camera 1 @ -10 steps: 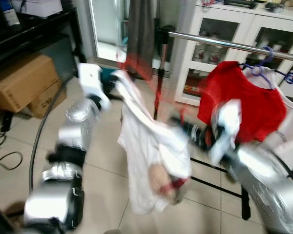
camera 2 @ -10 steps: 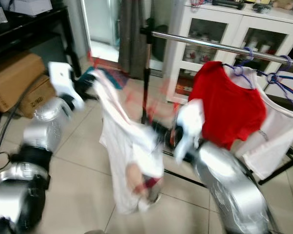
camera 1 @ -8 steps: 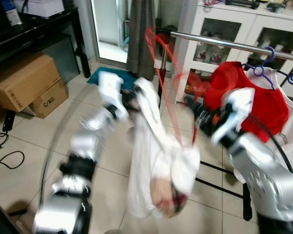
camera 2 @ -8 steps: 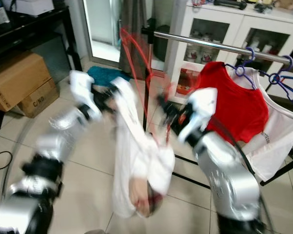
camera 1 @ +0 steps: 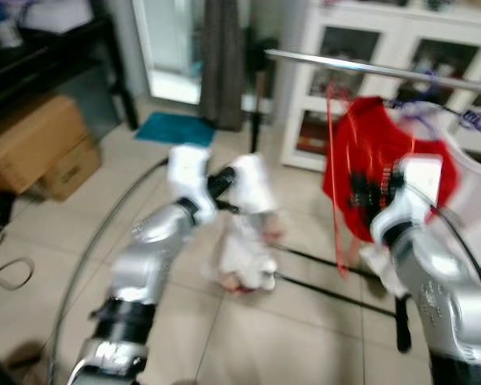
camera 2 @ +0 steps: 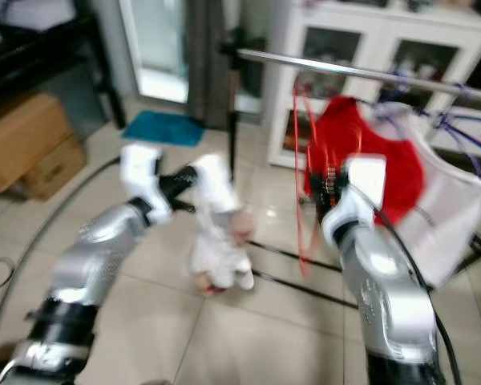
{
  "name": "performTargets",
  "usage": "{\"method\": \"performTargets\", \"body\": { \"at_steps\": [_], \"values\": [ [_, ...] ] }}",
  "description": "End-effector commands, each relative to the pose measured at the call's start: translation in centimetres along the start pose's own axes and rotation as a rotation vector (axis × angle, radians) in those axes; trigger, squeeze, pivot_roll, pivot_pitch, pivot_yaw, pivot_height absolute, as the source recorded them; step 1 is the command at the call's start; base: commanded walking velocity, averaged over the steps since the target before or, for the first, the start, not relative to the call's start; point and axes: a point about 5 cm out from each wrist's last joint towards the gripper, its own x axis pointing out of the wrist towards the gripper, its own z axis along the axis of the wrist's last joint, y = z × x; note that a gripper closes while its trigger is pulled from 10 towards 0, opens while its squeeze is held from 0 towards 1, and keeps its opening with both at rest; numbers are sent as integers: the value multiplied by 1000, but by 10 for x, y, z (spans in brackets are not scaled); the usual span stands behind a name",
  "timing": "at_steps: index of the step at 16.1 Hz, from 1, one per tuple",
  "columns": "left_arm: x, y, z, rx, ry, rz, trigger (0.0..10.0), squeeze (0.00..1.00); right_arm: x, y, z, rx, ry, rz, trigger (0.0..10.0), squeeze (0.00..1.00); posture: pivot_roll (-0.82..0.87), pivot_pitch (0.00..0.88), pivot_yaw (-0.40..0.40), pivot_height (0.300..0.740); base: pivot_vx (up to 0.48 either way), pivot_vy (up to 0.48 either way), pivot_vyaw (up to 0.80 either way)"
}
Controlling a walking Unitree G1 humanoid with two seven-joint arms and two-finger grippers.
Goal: Hang hanger
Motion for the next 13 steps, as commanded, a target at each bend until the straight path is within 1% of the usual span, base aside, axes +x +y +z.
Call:
{"method": "performTargets", "body": {
  "at_steps": [1,2,3,4,5,6,8,9,11,12,13],
  "values": [
    [-5,2,5,-5,-8,47,3529,0,-9,-9,-3,-55,15,-65,10000,0,31,0,-4,740,0,0,-800],
    [-15,5,-2,-6,11,63,10000,0,-19,-13,-13,-69,46,-83,10000,0,22,0,5,740,0,0,-800],
    [-19,4,-4,-15,2,65,10000,0,-22,-13,-16,-61,54,-92,10000,0,18,0,8,740,0,0,-800],
    [-24,6,-6,-31,-22,110,10000,0,-27,-12,-19,-58,68,-111,10000,0,13,0,15,740,0,0,-800],
    [-26,14,-8,-5,-56,259,10000,0,-29,-10,-21,-52,83,-126,10000,0,9,0,17,740,0,0,-800],
    [-28,16,-10,0,-62,298,10000,0,-30,-8,-23,-30,87,-131,10000,0,9,0,17,740,0,0,-800],
    [-30,14,-15,19,-56,292,10000,0,-30,-4,-26,1,99,-141,10000,0,11,0,17,740,0,0,-800],
    [-31,16,-16,25,-45,312,10000,0,-29,-2,-27,9,99,-143,10000,0,24,0,7,740,0,0,-800],
    [-32,17,-17,8,-40,321,10000,0,-28,-1,-27,12,100,-141,10000,0,24,0,7,740,0,0,-800],
    [-33,14,-21,57,16,264,10000,0,-27,1,-26,4,97,-134,10000,0,27,0,4,740,0,0,-800],
    [-34,13,-23,87,36,240,10000,0,-27,1,-25,8,96,-134,10000,0,27,0,4,740,0,0,-800]
  ]
}}
